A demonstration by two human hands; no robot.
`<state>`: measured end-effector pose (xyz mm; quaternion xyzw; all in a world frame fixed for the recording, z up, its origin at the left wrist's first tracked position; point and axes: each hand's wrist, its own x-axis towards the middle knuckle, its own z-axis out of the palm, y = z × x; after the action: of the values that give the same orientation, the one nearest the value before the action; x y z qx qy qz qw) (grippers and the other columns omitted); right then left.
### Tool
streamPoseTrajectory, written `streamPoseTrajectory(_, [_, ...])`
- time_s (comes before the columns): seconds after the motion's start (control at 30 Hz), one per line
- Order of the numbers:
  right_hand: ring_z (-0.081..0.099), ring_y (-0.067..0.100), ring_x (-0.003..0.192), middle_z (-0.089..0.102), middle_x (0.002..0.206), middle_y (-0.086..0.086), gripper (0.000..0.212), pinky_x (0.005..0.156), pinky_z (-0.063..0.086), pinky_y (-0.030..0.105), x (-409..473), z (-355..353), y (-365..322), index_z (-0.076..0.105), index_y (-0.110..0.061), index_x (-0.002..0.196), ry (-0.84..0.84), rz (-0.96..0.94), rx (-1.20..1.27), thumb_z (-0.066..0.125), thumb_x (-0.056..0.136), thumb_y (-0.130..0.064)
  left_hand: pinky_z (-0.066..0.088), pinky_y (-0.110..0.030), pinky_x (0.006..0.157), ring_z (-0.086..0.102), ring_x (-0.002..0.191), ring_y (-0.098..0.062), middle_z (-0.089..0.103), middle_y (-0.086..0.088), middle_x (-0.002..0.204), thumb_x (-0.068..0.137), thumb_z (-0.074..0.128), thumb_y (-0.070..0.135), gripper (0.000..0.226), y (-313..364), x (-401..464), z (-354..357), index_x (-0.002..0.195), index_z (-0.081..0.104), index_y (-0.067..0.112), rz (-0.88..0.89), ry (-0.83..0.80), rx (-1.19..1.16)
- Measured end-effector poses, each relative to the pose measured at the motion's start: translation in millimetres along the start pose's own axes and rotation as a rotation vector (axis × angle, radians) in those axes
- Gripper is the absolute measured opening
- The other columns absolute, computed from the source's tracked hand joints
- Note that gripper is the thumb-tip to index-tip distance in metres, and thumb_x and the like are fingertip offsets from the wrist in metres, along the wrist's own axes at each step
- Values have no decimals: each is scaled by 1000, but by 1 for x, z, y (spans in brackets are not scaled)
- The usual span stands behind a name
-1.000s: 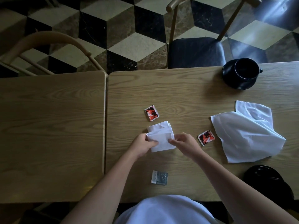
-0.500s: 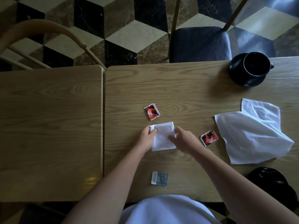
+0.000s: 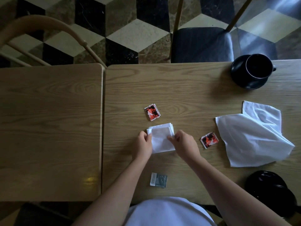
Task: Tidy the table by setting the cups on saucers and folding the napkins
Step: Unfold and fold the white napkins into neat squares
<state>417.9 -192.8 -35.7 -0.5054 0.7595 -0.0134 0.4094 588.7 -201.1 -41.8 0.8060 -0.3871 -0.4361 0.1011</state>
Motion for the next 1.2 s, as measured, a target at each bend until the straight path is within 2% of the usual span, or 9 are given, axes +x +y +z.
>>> streamPoseTrajectory(0.1, [54,22,75,56,86,-5,29,59,36,34,-5,-3,-10,46,-20,86,88,-29,38,62,90,-44,41,-37,60,59,72,-33,58,-4,73,94,58,32,26,7,-8,-7,81,48,12,30,66,42])
streamPoseTrajectory(0.17, [59,28,76,59,91,0,18,60,43,37,-13,-1,-15,47,-19,91,93,-206,-34,60,90,-31,44,-38,60,59,73,-31,60,-7,81,90,59,29,20,9,-19,-8,88,53,11,353,67,264])
streamPoseTrajectory(0.27, [62,33,81,61,93,3,16,56,43,38,-28,5,-15,47,-18,92,-49,-464,-236,59,82,-20,50,-40,65,63,82,-31,62,-7,88,79,62,17,16,3,-31,-6,93,57,12,829,-163,562])
streamPoseTrajectory(0.47, [57,28,112,56,119,6,51,87,50,41,-3,-1,-20,47,-16,117,-142,-467,-621,76,80,-38,44,-40,91,59,113,-33,62,-15,120,89,67,29,35,17,-10,-9,112,50,9,569,-345,764])
streamPoseTrajectory(0.63, [63,31,111,58,125,7,63,85,50,40,23,-2,-27,46,-13,123,-210,-424,-636,83,75,-31,45,-38,96,58,120,-31,59,-16,128,78,81,25,60,33,6,0,122,45,7,398,-312,912])
streamPoseTrajectory(0.87, [63,29,111,60,121,6,76,87,51,40,36,3,-28,47,-15,123,-219,-470,-653,89,64,-36,48,-40,92,54,122,-33,58,-17,131,87,69,18,47,39,10,18,124,42,7,423,-241,1060])
streamPoseTrajectory(1.0, [60,29,107,57,115,5,72,80,50,40,25,-4,-14,46,-15,114,-161,-376,-420,87,63,-46,44,-39,94,52,119,-32,55,-14,126,77,78,21,53,18,2,5,117,47,8,361,-208,673])
streamPoseTrajectory(1.1, [62,28,92,58,101,1,62,71,50,39,3,-2,3,44,-19,100,53,-1,13,77,70,-61,44,-36,73,59,94,-29,60,-7,97,79,77,26,37,-4,-14,-6,100,51,10,77,29,132])
streamPoseTrajectory(1.2, [63,26,83,64,88,1,51,66,47,35,-8,9,3,51,-14,94,15,163,117,74,76,-57,41,-27,61,58,83,-21,62,-7,92,83,75,24,35,-4,-22,0,102,53,4,-224,-1,-267])
